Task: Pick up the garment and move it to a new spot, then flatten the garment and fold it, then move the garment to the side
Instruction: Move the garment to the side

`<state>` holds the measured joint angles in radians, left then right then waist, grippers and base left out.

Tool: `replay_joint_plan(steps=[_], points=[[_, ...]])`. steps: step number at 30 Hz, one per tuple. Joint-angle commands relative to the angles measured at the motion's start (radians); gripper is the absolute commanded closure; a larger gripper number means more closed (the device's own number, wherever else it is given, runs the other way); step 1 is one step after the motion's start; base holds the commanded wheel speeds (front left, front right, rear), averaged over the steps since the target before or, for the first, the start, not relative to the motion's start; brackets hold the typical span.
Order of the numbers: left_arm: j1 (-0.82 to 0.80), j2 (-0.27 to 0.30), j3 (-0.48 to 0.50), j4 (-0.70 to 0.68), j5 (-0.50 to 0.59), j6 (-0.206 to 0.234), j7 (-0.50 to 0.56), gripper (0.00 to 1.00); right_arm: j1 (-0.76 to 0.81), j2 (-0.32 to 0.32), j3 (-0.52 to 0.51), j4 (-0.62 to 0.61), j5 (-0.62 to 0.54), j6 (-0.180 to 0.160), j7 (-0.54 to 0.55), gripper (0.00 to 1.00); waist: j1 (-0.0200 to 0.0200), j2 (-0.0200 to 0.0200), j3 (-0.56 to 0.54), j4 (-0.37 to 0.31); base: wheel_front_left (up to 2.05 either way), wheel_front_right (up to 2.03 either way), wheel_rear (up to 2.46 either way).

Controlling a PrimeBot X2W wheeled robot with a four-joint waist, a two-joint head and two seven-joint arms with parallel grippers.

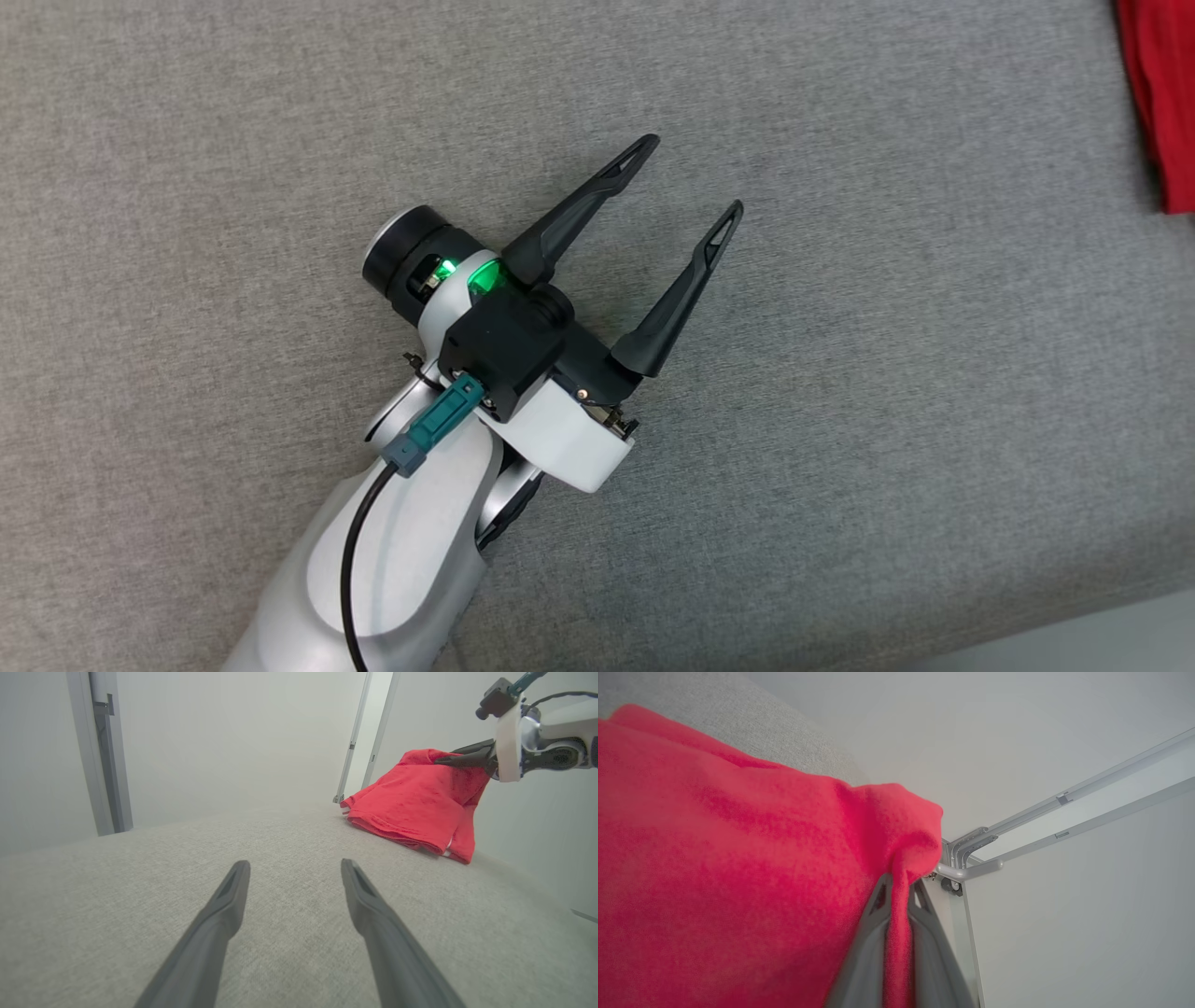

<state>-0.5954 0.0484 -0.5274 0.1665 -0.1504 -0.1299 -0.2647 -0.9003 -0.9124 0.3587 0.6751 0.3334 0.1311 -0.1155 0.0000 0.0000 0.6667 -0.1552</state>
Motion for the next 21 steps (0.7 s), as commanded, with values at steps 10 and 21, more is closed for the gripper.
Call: replay_joint_plan(steps=[10,21], points=[[0.005,0.016,0.014,0.015,-0.008,0.000,0.003,0.00,-0.044,0.015,0.010,0.154,-0.050,-0.001,-0.040,0.00,0.0000,0.0000,0.022,0.047,0.00,0.00,0.00],[0.040,0.007,0.029,0.010,-0.027,0.000,0.001,0.00,-0.109,0.046,0.026,0.197,-0.060,-0.001,-0.078,0.00,0.0000,0.0000,-0.060,0.050,0.00,0.00,0.00]])
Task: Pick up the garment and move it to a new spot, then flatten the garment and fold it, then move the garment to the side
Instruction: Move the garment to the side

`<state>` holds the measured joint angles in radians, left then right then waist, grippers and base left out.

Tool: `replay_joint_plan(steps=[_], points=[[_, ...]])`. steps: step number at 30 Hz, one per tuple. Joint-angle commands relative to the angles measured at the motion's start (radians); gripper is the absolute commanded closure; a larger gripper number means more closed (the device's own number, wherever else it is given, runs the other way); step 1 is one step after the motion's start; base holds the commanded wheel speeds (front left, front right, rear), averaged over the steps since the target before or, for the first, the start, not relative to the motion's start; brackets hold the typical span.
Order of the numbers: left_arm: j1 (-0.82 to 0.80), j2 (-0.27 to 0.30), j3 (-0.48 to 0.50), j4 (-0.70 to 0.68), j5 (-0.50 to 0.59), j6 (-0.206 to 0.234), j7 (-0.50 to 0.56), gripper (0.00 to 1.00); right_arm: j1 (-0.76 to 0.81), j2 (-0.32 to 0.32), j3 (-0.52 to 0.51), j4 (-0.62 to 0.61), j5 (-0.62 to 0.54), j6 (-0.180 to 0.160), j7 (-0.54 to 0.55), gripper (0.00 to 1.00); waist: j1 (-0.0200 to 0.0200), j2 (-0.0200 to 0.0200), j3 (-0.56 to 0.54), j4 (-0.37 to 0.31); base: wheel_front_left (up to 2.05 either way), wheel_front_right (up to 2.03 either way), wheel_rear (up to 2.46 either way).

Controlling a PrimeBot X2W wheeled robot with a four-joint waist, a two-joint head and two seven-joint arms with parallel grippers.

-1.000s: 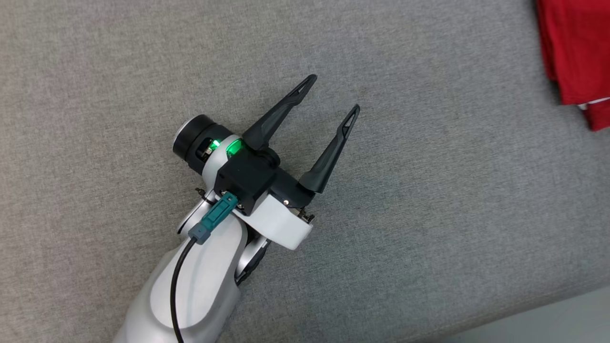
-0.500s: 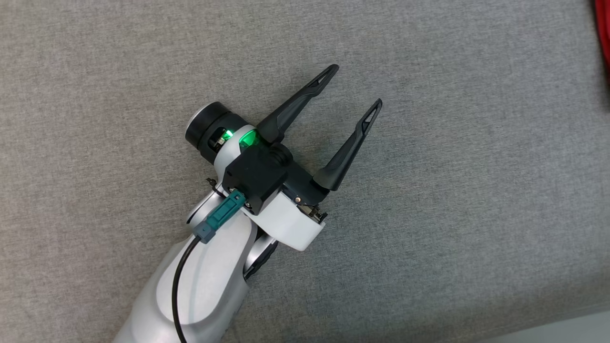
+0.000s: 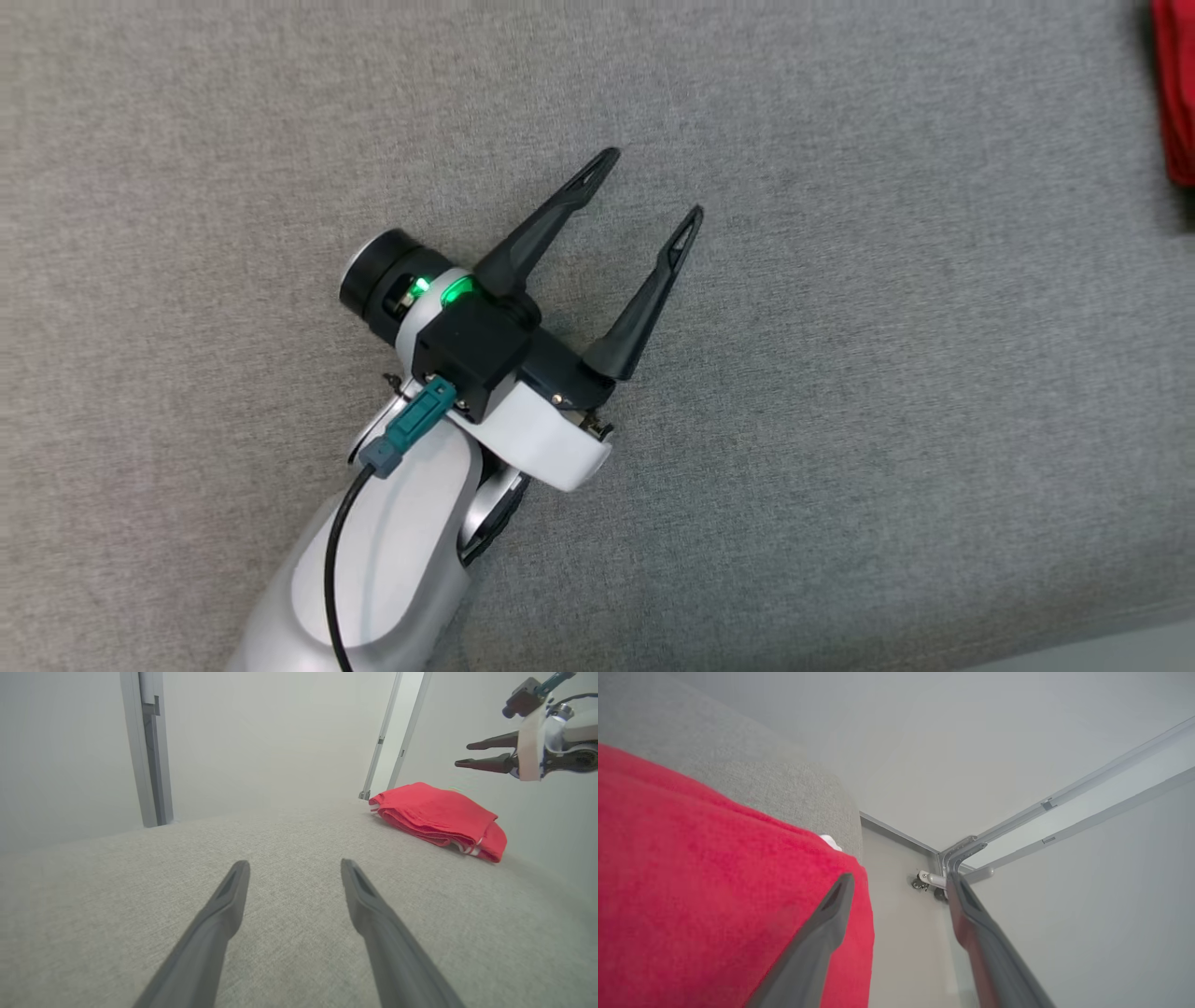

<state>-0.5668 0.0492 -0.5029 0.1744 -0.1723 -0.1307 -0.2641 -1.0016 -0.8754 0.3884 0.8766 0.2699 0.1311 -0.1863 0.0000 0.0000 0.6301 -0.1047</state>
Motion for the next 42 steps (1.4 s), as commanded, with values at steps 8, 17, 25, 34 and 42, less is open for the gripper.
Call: replay_joint_plan(steps=[8,17,25,34,42], points=[[0.096,0.004,0.061,-0.014,-0.031,0.015,0.000,0.00,0.020,0.117,0.030,-0.096,0.036,-0.001,-0.050,0.00,0.0000,0.0000,-0.184,0.003,0.00,0.00,0.00],[0.224,0.004,0.171,-0.038,-0.055,0.049,0.000,0.00,0.171,0.252,0.000,-0.267,0.077,-0.001,-0.073,0.00,0.0000,0.0000,-0.352,0.054,0.00,0.00,0.00],[0.346,0.004,0.273,-0.045,-0.071,0.074,0.000,0.00,0.414,0.406,-0.149,-0.442,0.048,-0.001,-0.079,0.00,0.0000,0.0000,-0.461,0.125,0.00,0.00,0.00],[0.467,0.004,0.358,-0.035,-0.079,0.081,0.000,0.00,0.687,0.616,-0.305,-0.602,-0.051,-0.001,-0.079,0.00,0.0000,0.0000,-0.544,0.173,0.00,0.00,0.00],[0.527,0.003,0.386,-0.023,-0.083,0.100,0.000,0.00,0.824,0.735,-0.363,-0.659,-0.121,-0.001,-0.079,0.00,0.0000,0.0000,-0.585,0.183,0.00,0.00,0.00]])
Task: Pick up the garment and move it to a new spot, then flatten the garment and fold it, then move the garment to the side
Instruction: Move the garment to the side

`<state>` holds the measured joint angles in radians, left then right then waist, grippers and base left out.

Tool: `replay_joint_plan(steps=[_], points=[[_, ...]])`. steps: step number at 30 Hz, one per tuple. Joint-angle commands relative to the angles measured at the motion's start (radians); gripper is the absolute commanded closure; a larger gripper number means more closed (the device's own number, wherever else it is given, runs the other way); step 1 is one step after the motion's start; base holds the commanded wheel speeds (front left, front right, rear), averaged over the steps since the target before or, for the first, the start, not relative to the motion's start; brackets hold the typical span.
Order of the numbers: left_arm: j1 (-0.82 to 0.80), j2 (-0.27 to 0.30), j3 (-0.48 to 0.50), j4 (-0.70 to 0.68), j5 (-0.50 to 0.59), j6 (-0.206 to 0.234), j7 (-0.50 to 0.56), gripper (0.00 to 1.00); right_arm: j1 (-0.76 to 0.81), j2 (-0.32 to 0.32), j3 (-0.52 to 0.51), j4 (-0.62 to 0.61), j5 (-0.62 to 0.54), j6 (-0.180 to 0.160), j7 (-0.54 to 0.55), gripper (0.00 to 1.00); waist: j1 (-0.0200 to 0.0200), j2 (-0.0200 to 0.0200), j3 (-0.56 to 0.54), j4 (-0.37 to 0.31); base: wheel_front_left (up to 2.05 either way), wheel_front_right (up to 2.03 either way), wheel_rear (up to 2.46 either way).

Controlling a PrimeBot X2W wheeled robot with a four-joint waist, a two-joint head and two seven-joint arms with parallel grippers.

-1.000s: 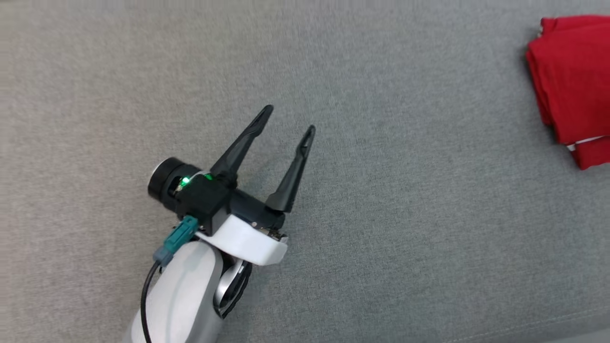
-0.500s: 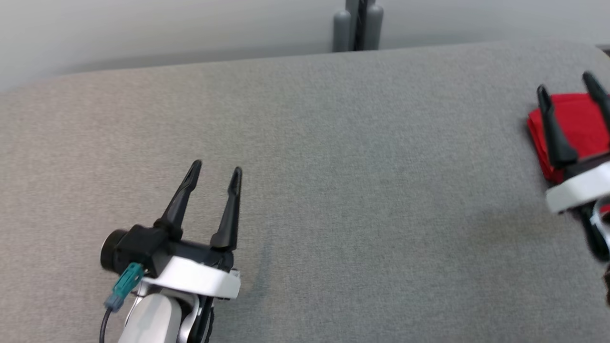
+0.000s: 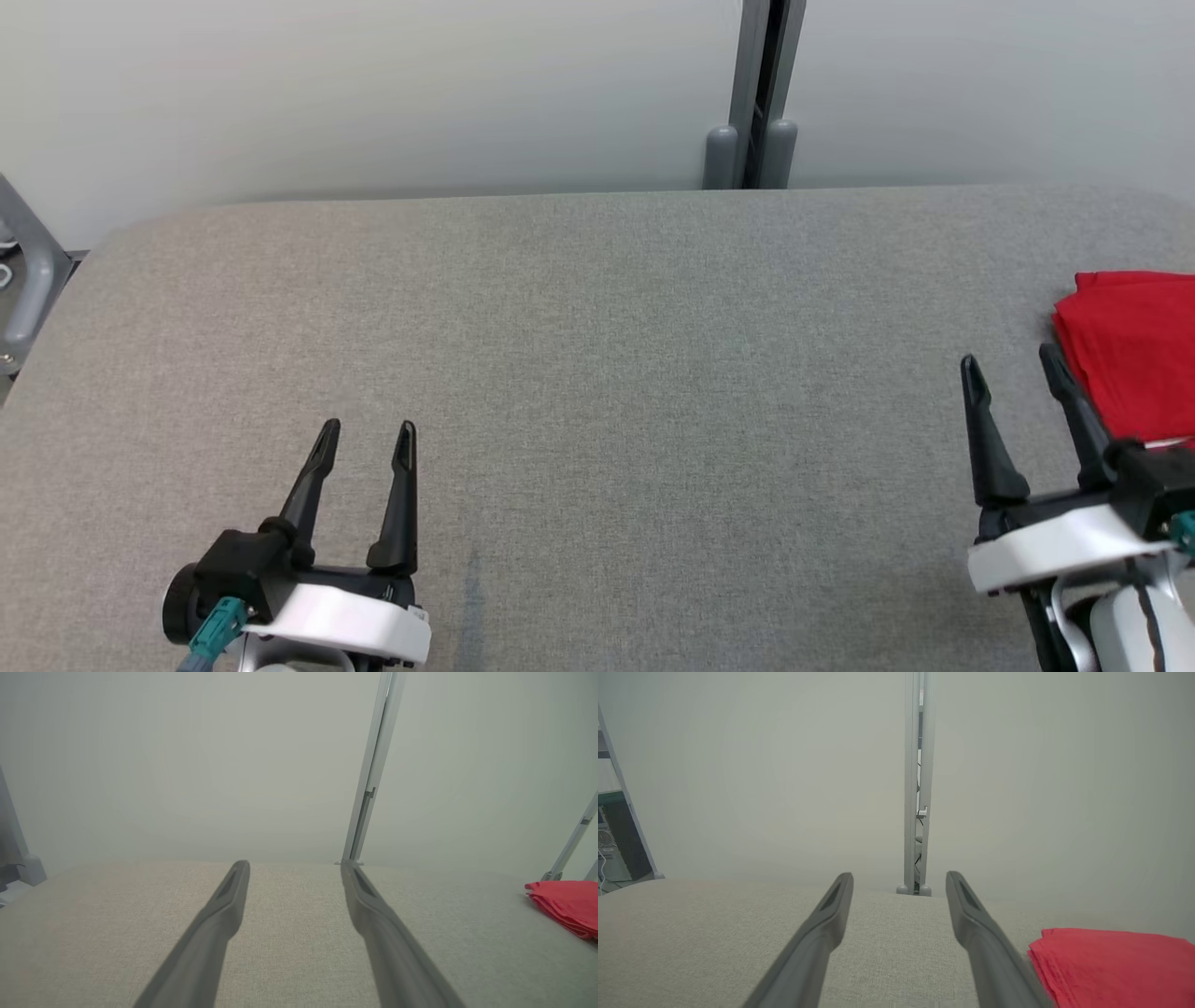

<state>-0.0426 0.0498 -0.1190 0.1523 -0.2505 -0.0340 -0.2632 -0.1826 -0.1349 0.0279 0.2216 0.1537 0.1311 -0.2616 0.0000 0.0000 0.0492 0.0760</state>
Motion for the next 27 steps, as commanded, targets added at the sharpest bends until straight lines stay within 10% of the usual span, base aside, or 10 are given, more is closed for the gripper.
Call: replay_joint_plan(steps=[1,27], points=[[0.010,0.003,0.001,0.002,-0.008,0.004,-0.001,0.00,0.020,0.006,-0.011,-0.007,-0.009,-0.001,-0.004,0.00,0.0000,0.0000,-0.009,0.003,0.00,0.00,0.00],[0.070,0.003,-0.001,0.002,0.009,0.059,-0.001,0.00,0.126,0.079,-0.007,-0.009,-0.038,-0.001,-0.004,0.00,0.0000,0.0000,-0.044,0.014,0.00,0.00,0.00]])
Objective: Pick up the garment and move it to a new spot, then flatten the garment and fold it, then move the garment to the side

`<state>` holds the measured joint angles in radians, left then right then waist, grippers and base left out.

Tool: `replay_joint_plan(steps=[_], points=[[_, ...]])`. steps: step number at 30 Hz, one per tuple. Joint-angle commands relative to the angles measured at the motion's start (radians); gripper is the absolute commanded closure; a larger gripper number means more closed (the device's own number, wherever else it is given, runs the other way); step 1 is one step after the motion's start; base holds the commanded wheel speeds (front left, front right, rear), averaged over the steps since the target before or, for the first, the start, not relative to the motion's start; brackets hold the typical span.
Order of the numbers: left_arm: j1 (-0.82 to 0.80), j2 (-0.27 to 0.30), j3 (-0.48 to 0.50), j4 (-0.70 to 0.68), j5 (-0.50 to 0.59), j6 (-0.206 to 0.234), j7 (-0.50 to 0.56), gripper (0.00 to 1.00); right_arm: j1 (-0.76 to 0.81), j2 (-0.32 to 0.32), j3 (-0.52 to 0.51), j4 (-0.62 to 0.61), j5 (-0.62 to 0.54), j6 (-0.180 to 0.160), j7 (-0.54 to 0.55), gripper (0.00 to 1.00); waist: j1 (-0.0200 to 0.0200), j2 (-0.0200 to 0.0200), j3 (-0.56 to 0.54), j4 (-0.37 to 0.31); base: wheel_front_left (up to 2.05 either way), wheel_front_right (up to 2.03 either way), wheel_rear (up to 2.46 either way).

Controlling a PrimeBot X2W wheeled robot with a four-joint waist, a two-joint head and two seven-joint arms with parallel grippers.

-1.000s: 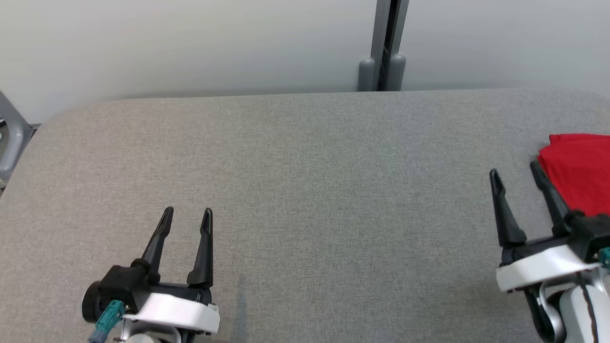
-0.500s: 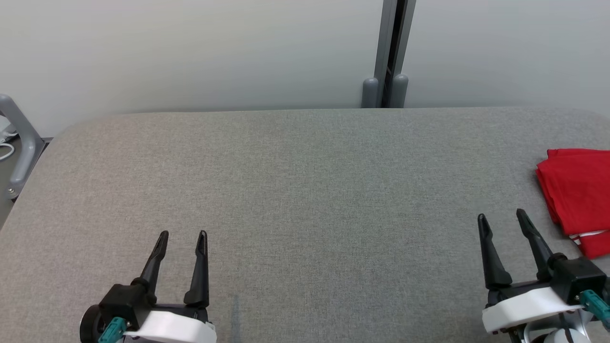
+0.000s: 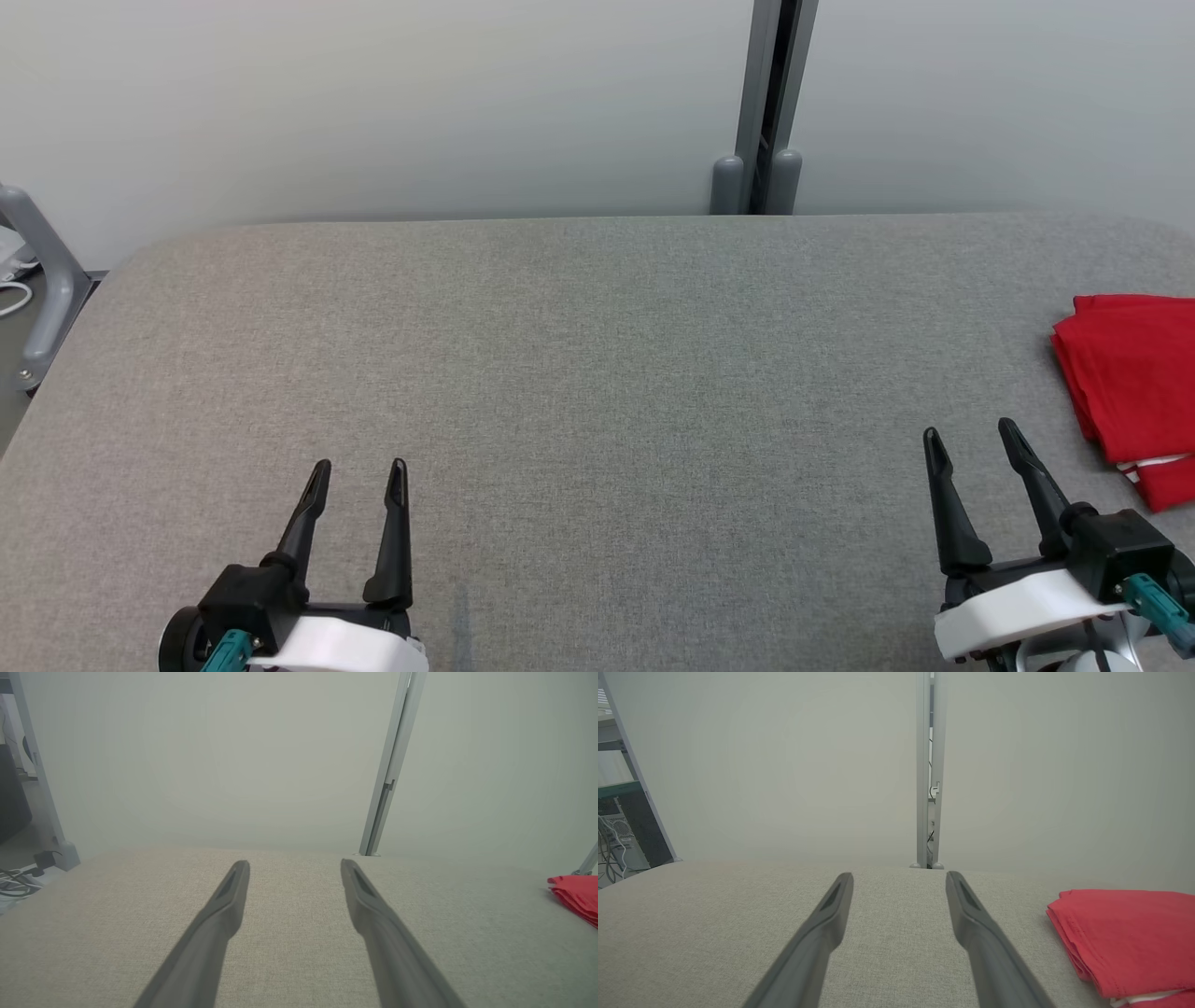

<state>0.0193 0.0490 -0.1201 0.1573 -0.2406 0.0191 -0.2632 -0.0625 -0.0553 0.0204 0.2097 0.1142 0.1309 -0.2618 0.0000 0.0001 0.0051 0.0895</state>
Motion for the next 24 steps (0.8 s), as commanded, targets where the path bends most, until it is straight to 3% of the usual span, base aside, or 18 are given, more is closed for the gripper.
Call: replay_joint_plan(steps=[1,24], points=[[0.008,0.004,-0.001,-0.003,-0.001,0.007,-0.001,0.00,0.004,0.000,0.001,0.003,0.002,0.000,-0.004,0.00,0.0000,-0.0001,0.000,0.000,0.00,0.00,0.00],[-0.006,0.004,0.001,0.008,0.018,0.034,-0.001,0.00,-0.016,0.001,0.028,0.010,-0.002,0.000,-0.004,0.00,0.0000,-0.0001,0.022,0.004,0.00,0.00,0.00]])
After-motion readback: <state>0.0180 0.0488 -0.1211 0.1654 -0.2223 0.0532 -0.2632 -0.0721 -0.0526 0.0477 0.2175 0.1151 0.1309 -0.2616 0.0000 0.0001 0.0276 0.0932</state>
